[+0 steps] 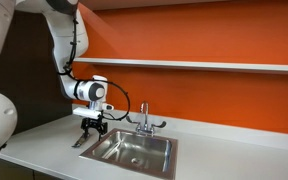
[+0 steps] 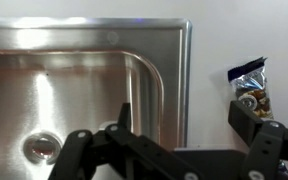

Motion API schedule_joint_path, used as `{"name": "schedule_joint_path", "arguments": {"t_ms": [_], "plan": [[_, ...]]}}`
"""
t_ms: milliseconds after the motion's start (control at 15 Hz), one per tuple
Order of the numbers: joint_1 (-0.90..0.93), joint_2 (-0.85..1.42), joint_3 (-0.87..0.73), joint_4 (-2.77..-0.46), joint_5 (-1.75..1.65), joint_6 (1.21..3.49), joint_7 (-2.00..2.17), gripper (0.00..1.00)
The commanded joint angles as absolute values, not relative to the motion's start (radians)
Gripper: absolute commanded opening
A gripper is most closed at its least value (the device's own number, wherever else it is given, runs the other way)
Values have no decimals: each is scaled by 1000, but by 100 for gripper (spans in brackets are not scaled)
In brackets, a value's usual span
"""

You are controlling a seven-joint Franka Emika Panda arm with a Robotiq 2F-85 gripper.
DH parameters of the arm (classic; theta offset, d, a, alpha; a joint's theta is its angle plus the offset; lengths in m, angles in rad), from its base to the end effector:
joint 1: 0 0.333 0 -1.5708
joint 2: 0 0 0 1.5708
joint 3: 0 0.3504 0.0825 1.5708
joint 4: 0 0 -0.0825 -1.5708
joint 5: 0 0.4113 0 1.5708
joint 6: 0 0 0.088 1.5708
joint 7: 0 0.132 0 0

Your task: Remove the chocolate bar from the sink and put it on the counter

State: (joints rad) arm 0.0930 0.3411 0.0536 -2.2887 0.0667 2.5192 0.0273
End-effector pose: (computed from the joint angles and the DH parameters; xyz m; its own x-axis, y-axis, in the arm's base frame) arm 0.5353 0.0806 0.1768 0.9916 0.0631 -0.1131 0.0581 -0.9972 -0.0475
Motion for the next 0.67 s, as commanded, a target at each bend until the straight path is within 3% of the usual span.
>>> {"name": "schedule_joint_path", "arguments": {"t_ms": [0, 600], "plan": [[76, 262, 45, -2385, 86, 2549, 78, 100], [61, 257, 26, -2412, 109, 2542, 102, 100]]}}
